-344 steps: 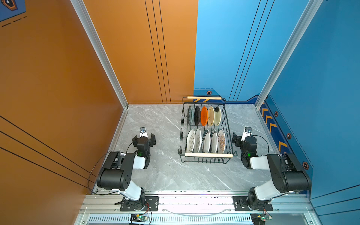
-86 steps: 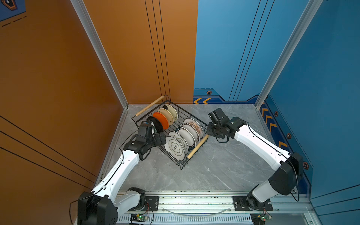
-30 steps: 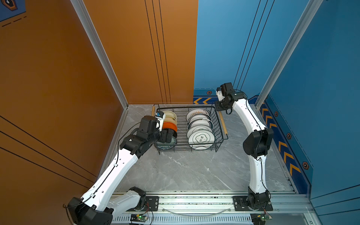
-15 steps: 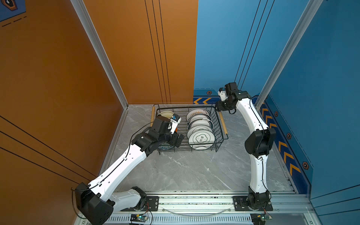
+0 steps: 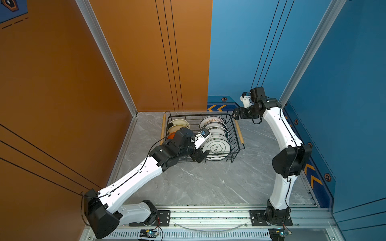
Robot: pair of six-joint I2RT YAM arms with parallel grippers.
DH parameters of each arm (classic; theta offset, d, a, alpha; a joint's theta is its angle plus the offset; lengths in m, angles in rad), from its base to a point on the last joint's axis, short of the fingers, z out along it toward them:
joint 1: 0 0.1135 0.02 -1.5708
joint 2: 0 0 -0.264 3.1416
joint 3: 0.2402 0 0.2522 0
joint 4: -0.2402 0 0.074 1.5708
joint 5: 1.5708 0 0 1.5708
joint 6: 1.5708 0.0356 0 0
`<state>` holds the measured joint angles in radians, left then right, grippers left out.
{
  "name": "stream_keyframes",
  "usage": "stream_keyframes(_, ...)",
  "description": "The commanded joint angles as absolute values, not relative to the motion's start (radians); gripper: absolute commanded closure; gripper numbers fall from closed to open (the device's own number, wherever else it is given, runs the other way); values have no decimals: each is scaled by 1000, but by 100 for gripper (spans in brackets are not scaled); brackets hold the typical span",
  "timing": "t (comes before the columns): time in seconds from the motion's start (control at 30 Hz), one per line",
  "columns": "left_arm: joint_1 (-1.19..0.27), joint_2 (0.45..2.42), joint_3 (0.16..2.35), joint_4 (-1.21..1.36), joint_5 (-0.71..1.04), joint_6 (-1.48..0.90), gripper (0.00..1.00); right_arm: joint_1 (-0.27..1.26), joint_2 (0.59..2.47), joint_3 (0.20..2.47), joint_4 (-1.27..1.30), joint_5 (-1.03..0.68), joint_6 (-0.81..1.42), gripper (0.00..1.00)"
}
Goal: Unload the plates from the dish rack
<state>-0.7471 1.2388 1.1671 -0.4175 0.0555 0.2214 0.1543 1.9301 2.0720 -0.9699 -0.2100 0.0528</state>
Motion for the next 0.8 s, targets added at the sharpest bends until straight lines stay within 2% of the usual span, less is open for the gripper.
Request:
stream_keyframes(0.0, -746, 1282, 1186, -386, 144, 252, 2, 123, 1807, 1922, -876, -243, 155, 0)
stream_keyframes(0.33, -691, 1433, 1239, -345, 253, 337, 2, 56, 1396, 1292, -560, -290, 297, 0)
stream_keyframes(0.4, -662, 1453, 1247, -341, 323, 343, 0, 50, 1349, 1230, -545, -275, 309, 0)
stream_keyframes(0.47, -638, 1471, 1249, -332, 390, 345, 3, 43, 1313, 1178, -531, -255, 329, 0)
stream_keyframes(0.73, -618, 1553, 1262, -313, 447, 396, 13, 35, 1275, 1108, -517, -260, 341, 0)
stream_keyframes(0.77, -618, 1565, 1267, -317, 457, 404, 18, 35, 1276, 1105, -516, -258, 343, 0)
